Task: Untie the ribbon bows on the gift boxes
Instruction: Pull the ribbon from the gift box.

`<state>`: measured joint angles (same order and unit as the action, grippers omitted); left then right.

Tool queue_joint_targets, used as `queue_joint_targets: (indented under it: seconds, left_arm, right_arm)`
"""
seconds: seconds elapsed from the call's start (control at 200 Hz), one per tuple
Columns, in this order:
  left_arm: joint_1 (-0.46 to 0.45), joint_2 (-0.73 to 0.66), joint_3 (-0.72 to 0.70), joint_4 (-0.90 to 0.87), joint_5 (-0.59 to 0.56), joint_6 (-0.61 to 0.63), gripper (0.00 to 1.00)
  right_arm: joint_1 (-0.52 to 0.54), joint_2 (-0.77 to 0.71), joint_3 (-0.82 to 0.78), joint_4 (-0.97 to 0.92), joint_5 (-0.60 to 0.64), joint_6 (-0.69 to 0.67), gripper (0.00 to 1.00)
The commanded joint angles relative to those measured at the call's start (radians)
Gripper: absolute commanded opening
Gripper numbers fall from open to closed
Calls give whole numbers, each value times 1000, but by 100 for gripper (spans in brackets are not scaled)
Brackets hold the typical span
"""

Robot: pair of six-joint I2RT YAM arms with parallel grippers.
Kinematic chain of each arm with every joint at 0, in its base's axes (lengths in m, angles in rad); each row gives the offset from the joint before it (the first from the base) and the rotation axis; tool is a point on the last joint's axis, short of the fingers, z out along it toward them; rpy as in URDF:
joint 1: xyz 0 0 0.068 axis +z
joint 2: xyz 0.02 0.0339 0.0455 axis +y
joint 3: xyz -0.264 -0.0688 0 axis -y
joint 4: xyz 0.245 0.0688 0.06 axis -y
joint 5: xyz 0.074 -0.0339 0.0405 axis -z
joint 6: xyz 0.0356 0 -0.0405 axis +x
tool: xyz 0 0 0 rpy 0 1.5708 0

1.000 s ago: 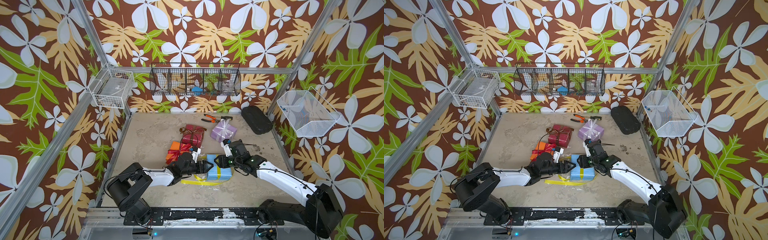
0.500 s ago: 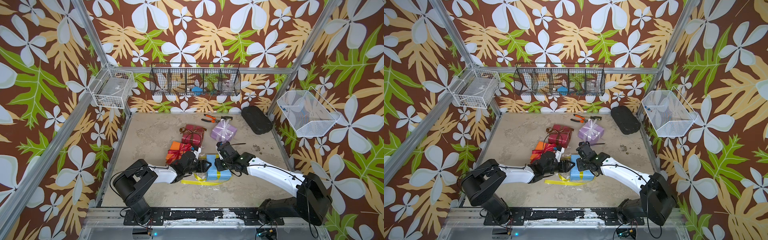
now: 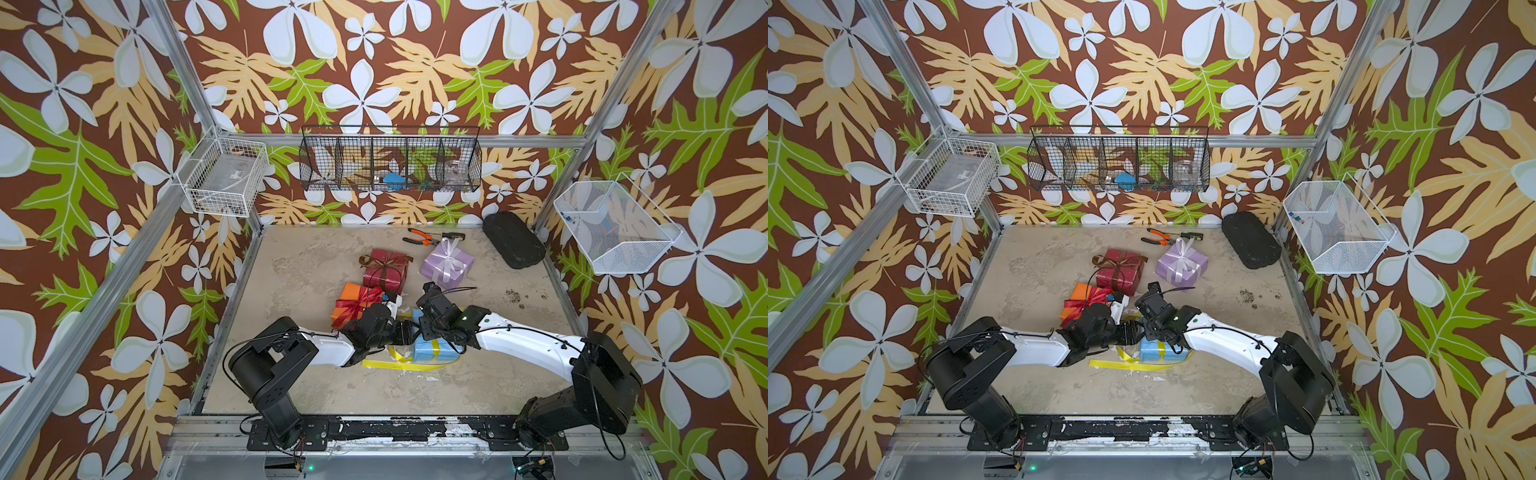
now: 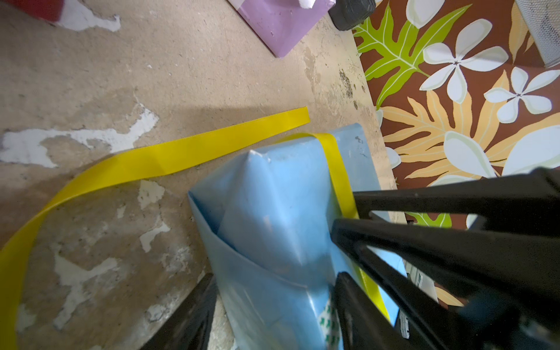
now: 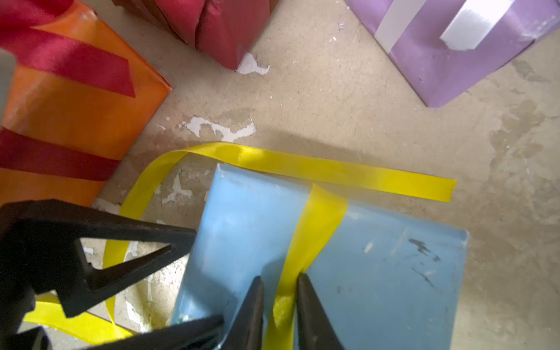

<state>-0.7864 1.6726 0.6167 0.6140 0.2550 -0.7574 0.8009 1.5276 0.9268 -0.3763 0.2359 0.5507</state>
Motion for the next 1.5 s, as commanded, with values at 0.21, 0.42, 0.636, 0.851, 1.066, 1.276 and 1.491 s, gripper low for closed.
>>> queue_joint_targets:
  seconds: [0.21, 0.42, 0.636, 0.851, 1.066, 1.276, 1.491]
  left_arm:
    - [0, -4, -12, -30, -3, 18, 64]
    - [-1, 4, -3, -39, 0, 18, 64]
    - [0, -3, -3, -48, -5, 18, 64]
    - [-1, -17, -3, -67, -6, 14, 68]
    - [-1, -44, -5, -60, 61, 8, 82]
    - [-10, -3, -4, -22, 76, -2, 100]
    - [-10, 66, 12, -11, 36, -21, 100]
  right_arm:
    - [-133, -126, -153, 128, -413, 29, 2]
    - [-240, -241, -290, 392, -737, 57, 0]
    - [-366, -262, -499, 848, -1078, 294, 0]
    - [-439, -224, -594, 1170, -1189, 443, 0]
    - [-446, -153, -612, 1286, -1217, 483, 0]
    - [-451, -101, -613, 1373, -1241, 525, 0]
    - [-450, -116, -591, 1332, -1250, 516, 0]
